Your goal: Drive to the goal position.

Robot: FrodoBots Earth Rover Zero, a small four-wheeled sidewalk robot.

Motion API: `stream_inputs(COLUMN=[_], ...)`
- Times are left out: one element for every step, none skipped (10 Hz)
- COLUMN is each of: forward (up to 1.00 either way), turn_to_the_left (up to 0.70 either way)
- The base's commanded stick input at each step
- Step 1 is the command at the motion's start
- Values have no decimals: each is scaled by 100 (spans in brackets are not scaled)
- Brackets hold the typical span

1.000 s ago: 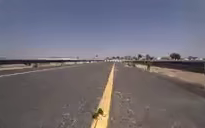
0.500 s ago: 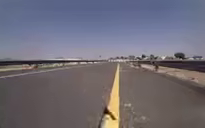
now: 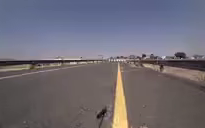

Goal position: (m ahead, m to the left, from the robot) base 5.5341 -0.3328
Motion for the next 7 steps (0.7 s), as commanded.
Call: stream_inputs(forward=[100,100,100,100,100,100,100], turn_to_the_left=[-1,-27,-33,-17,-1,-1,-1])
